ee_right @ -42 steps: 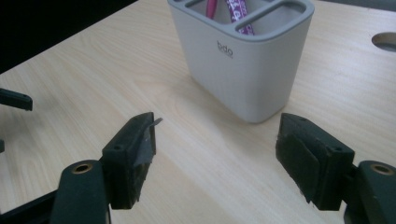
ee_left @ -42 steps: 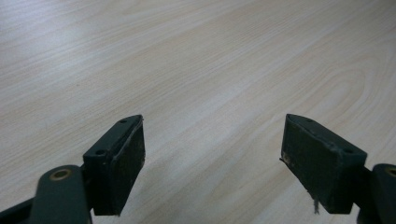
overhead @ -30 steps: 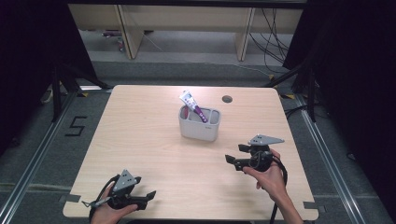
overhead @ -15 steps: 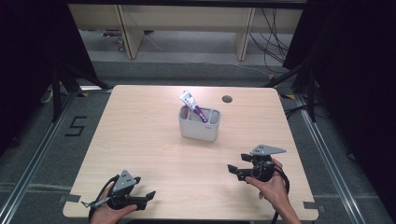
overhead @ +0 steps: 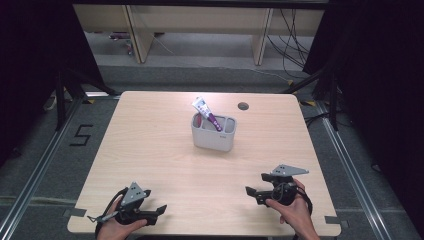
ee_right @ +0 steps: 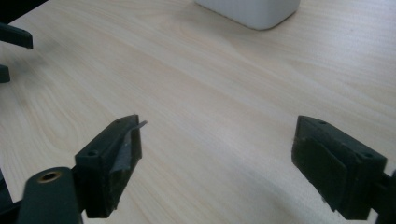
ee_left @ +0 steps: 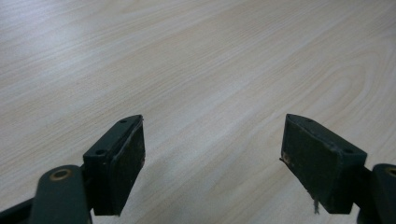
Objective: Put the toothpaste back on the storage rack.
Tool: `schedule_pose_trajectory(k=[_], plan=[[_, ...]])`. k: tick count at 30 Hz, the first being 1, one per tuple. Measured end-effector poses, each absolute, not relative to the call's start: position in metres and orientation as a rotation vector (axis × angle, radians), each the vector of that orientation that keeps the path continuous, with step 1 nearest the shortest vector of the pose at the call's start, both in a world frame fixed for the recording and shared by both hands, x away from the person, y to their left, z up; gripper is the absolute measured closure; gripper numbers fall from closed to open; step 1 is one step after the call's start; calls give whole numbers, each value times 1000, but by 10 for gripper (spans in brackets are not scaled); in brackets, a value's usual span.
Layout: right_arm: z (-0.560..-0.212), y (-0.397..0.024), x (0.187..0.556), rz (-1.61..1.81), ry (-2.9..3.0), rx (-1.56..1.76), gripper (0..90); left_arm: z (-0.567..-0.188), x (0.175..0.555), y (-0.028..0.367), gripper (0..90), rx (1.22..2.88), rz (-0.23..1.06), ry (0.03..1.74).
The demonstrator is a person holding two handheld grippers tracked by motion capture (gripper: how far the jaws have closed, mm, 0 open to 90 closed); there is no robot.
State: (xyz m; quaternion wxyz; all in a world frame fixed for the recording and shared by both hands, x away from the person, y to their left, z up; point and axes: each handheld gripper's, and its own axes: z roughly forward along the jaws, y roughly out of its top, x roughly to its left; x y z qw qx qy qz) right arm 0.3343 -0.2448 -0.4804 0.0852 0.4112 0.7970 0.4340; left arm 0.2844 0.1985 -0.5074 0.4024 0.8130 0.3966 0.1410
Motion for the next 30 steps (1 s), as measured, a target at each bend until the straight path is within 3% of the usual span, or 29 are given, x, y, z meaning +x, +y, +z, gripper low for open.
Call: schedule_pose_trajectory(k=[30], plan=[[-493,-263,297,1207,2407,1234,162,-508,285,198,213,2057,355,996]])
